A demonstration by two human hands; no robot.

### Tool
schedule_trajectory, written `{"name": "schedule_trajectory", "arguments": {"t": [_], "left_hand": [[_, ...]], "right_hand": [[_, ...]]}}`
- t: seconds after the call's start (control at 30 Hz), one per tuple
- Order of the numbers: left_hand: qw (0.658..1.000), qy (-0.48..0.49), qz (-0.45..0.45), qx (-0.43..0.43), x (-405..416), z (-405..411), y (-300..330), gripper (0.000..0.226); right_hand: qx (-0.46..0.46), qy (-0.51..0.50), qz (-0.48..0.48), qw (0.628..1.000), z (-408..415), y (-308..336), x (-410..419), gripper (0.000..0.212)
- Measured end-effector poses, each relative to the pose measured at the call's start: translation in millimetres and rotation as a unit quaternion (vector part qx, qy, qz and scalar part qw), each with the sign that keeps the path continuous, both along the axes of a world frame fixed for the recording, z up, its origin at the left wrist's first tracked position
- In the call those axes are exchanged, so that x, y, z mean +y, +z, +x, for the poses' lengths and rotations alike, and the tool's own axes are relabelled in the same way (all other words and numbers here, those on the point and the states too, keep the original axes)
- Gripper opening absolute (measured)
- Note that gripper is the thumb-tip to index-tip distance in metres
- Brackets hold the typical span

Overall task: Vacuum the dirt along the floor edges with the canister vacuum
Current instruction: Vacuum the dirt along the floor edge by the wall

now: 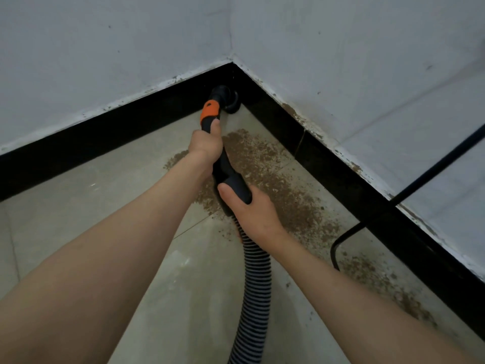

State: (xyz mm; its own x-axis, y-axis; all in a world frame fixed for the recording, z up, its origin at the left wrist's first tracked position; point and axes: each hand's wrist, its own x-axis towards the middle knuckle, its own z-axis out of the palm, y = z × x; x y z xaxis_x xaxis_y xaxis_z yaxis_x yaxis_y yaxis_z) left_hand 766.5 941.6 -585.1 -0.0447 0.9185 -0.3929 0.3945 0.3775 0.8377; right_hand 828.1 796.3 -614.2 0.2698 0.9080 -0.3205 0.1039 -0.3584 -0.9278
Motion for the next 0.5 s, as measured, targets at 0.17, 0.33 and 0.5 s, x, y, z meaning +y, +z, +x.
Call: {"name": "schedule_trajectory", "arguments": {"t": [0.17,0.33,0.5], "left_hand": [[0.994,0.072,-0.020,-0.076,-35.4,-36.0,10.9,0.057],[0.973,0.180,-0.026,-0.140,-83.7,-88.6,19.0,0.056],[0.938,0.273,-0.079,-0.199,-128.2,-119.3,20.1,0.052]], "right_hand": [[-0.041,0.065,0.006,0.997,-15.5,19.5,-30.5,0.034],[-0.124,0.169,-0.011,0.978,-36.3,42.6,-61.2,0.053],[-0.177,0.279,-0.032,0.943,-38.6,63.5,-75.5,0.061]]}}
